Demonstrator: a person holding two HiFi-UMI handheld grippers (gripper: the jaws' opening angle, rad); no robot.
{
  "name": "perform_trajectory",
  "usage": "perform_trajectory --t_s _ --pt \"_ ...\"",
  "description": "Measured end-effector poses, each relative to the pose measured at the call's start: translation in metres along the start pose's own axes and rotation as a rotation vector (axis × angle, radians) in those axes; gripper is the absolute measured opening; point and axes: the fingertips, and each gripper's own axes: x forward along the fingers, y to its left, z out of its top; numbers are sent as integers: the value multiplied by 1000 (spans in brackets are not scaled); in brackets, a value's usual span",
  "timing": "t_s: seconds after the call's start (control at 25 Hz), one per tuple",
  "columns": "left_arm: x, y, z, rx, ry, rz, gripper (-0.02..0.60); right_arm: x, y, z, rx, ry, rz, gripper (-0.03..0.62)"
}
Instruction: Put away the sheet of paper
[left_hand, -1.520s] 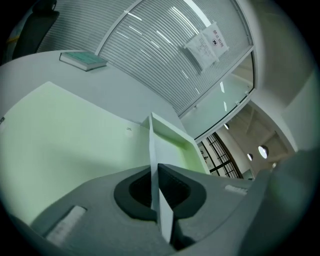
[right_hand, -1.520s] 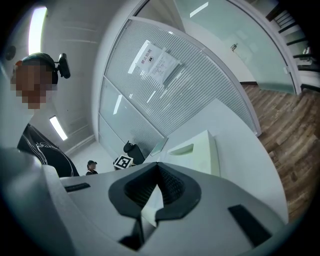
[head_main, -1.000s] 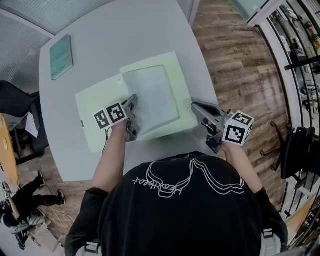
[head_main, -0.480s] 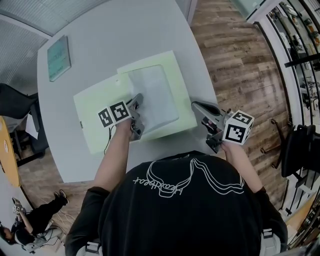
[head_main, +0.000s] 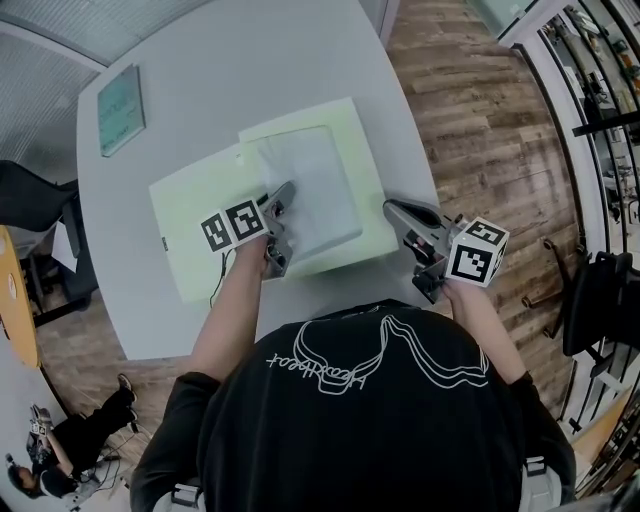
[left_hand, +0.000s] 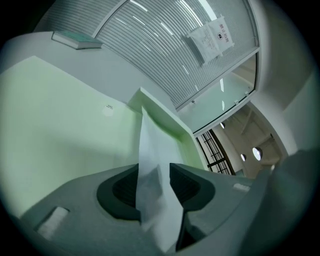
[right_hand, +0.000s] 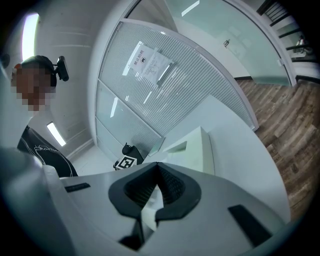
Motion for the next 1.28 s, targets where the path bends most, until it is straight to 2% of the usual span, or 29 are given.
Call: perform_trajectory --t_s 0.12,0.28,0.44,0.6,0.72,0.8,1.04,1.2,1.28 --pt "-7 6 5 43 -31 51 226 3 4 -1 -2 3 7 9" --pt "-19 9 8 111 -62 99 249 6 13 -6 -10 7 17 9" --pt "-40 0 10 190 -95 81 262 6 27 -10 -43 10 28 9" --pt "-68 -28 15 356 -144 43 262 7 47 -6 -88 -4 44 9" --pt "-96 -54 9 488 -159 -7 262 6 70 -5 -147 -18 57 9" --pt "-118 -70 3 547 -166 -47 261 4 89 -5 -210 -23 65 9" --pt "-187 -123 -17 612 -201 -200 247 -8 152 -9 -394 -27 88 9" --pt "-229 -157 -38 660 -192 -326 219 -15 194 -23 -496 -22 123 9" --pt "-245 -172 -50 699 -184 -369 185 -18 211 -30 -525 -20 144 9"
